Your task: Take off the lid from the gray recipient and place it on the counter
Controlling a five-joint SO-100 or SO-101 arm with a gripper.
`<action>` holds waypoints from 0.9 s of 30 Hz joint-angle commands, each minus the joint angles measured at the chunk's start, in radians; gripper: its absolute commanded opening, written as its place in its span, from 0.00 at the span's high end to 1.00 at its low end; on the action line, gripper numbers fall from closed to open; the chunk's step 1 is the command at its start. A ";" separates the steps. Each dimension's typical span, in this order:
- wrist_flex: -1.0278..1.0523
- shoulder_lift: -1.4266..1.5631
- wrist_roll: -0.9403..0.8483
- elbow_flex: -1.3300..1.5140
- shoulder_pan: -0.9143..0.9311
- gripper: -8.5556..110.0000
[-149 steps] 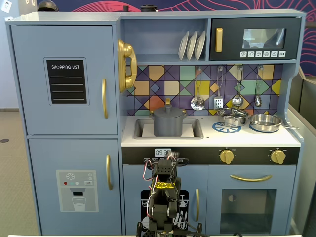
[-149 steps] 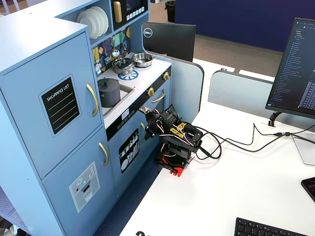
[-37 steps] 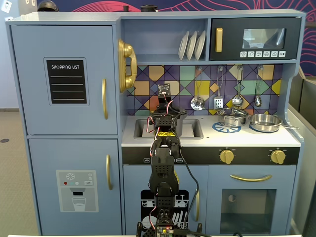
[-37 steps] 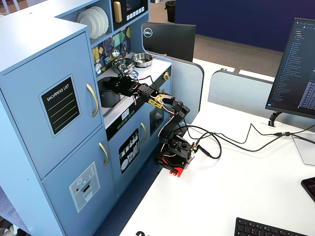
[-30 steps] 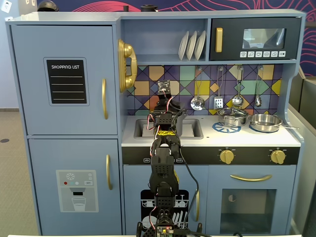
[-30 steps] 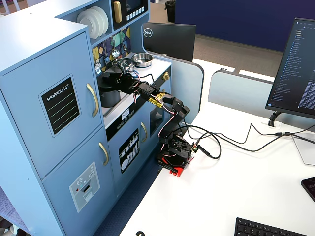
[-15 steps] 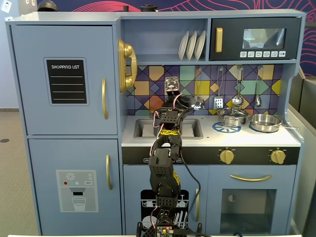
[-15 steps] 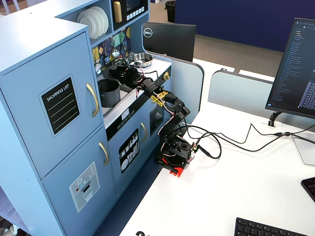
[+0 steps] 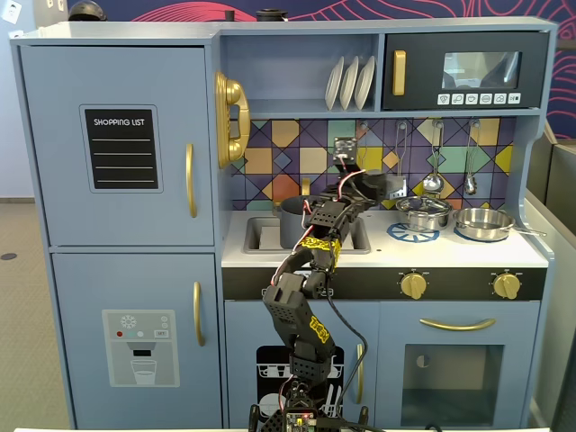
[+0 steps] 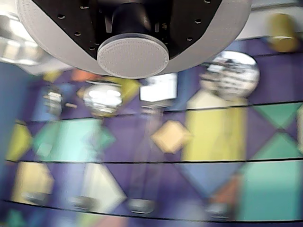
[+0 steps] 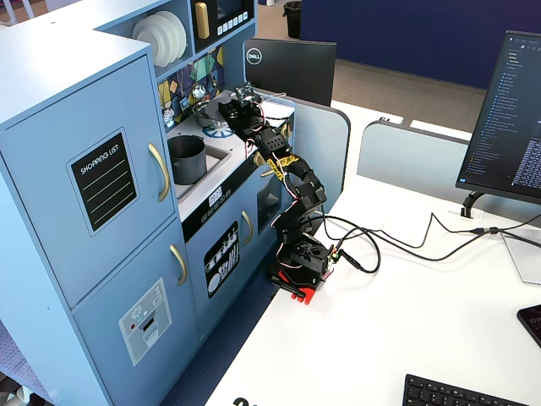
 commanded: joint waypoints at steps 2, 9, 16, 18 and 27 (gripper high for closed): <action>-0.005 0.051 0.014 -0.002 0.055 0.93; -0.067 0.069 0.028 0.117 0.103 0.93; -0.141 0.063 0.040 0.222 0.137 0.93; -0.158 0.058 0.043 0.245 0.143 0.93; -0.255 -0.018 0.051 0.302 0.152 0.93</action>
